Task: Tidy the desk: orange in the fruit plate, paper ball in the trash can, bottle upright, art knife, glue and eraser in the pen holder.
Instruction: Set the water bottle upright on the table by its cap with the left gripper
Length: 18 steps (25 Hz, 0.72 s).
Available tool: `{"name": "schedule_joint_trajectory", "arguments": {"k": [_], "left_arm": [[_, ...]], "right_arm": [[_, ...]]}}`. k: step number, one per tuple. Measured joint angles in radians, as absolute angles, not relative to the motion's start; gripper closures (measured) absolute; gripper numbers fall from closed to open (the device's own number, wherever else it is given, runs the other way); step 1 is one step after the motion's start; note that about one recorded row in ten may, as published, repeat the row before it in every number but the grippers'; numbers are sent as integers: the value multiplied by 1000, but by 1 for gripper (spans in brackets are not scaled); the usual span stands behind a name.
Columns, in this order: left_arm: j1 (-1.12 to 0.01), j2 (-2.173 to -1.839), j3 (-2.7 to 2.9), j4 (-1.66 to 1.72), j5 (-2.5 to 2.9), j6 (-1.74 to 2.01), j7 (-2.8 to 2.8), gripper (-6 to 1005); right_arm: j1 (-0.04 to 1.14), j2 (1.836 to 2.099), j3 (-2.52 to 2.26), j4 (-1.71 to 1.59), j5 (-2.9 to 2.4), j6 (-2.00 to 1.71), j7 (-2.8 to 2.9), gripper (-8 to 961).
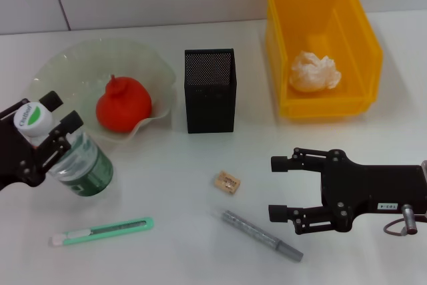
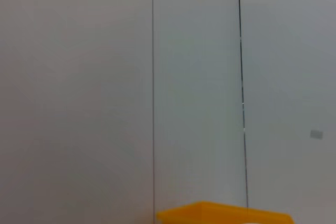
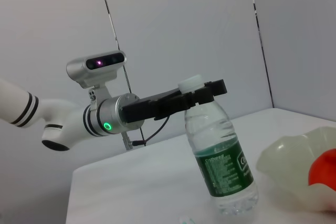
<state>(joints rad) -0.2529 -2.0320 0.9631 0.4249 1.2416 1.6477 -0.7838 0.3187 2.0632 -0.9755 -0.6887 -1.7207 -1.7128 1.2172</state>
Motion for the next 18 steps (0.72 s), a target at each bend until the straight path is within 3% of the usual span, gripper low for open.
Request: {"name": "schedule_joint_trajectory", "arguments": {"k": [9,18], "left_arm": [[-237,-2024,972,478,1259,1582,-814,522],[-253,-2047,966,510,1310,1509,-817,512]], "right_arm": [[320,2063,-976,-689,-1721,-1712,1217,118],[327,2066,-983,-689,-1724,-1712,1216,118]]}}
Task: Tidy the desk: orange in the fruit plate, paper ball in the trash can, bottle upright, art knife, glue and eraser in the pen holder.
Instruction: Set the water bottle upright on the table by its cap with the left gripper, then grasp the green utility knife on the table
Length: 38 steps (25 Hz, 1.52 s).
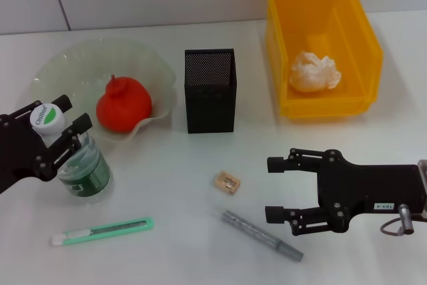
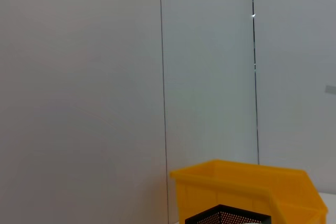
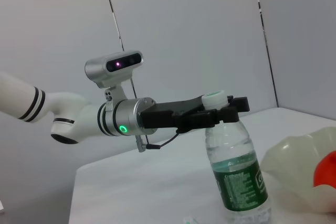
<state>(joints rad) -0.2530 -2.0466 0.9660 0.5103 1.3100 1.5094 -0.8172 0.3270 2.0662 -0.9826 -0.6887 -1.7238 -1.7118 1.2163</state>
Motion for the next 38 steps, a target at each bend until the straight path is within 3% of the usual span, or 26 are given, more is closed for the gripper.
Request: {"name": "schedule_joint_trajectory", "arguments": {"k": [16,27,33,38], "left_arm": [[-254,-2063,965,528,1305,1500,-822,494],[-238,-2063,947,559,1299,1560,-820,265],[-216,-2062,881,561,1297,1619,-818,202],[-127,-2059,787,566,1306,1834,-737,192]], "right_arm": [[342,2074,-982,-687,-1765,-1712,1216,118],[342,2075,-981,-686,-1773,-1710,1216,118],[339,2075,-978,-684,-1773,-1709,1216,119],[334,2074,-948,-700,-1768,-1721,1217,119]]}}
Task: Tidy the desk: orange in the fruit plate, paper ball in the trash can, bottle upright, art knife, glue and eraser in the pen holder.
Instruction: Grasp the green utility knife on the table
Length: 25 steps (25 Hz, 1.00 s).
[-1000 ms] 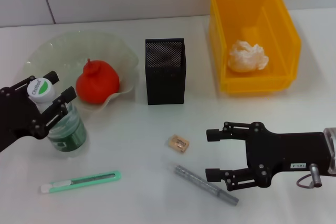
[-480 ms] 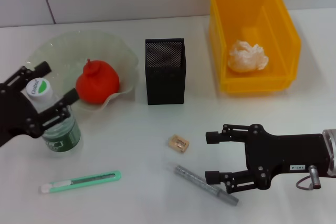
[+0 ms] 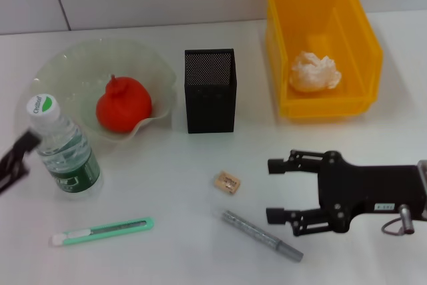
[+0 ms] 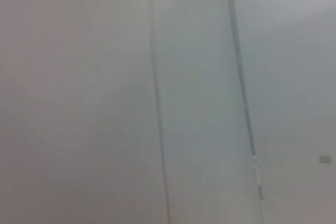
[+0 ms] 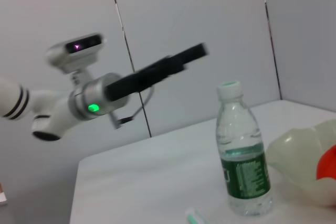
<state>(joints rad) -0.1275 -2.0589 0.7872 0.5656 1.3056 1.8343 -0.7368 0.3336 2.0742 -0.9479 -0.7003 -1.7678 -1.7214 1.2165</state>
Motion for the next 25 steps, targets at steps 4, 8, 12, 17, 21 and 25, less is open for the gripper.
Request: {"name": "schedule_joint_trajectory", "arguments": {"k": [4,8,12,17,21,25], "left_arm": [[-62,-2059,795,560,1365,1941,-612,194],[-52,-2062,803,555,1445,1951,-586,195],[-106,-2064,807,481,1580,1943,-588,196],[-133,-2065,806,447,1604,1935,-587,198],[-125,-2064,798,441,1604,1928,-584,199],[-118,-2063,801,440,1603,1921,-589,202]], "right_arm": [[332,2066,-887,-707,-1769,-1742,1239,119],[330,2056,-857,-712,-1772,-1766,1241,119],[328,2043,-850,-716,-1774,-1778,1242,119],[328,2028,-849,-784,-1786,-1837,1299,119],[328,2025,-847,-859,-1815,-1865,1344,119],[325,2028,-847,-880,-1823,-1868,1349,119]]}}
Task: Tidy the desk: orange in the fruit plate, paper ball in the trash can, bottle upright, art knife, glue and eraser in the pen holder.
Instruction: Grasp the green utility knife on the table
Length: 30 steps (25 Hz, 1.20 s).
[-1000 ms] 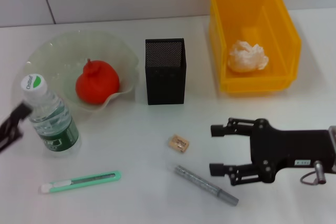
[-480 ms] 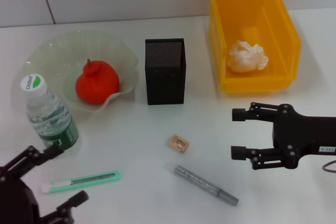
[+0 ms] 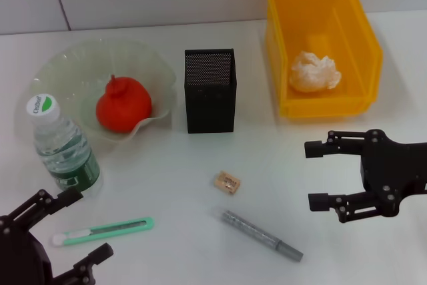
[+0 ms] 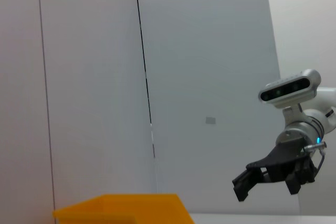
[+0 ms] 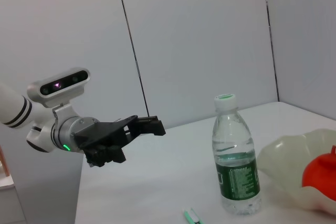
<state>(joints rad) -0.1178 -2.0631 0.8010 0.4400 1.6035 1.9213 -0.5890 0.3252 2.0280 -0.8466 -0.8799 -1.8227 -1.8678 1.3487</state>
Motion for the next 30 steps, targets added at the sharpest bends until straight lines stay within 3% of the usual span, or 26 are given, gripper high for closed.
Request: {"name": "schedule_joint_trajectory", "arguments": {"k": [8,17,21,30], "left_arm": [[-115,-2064,807,497,1609,1884,-670,216],[-62,-2079,965,829,1536,1786,-970,254],[80,-2072,1308,1207,1480,1463,-1155,282],[103,-2072,1402,1587,1804,1400,-1548,302]], "right_arm": [[305,2028,-822,-877,-1829,-1868,1343,119],[287,2026,-801,-867,-1839,-1857,1342,119],[280,2030,-782,-866,-1848,-1856,1336,119],[276,2036,-778,-862,-1871,-1857,1319,119]]}}
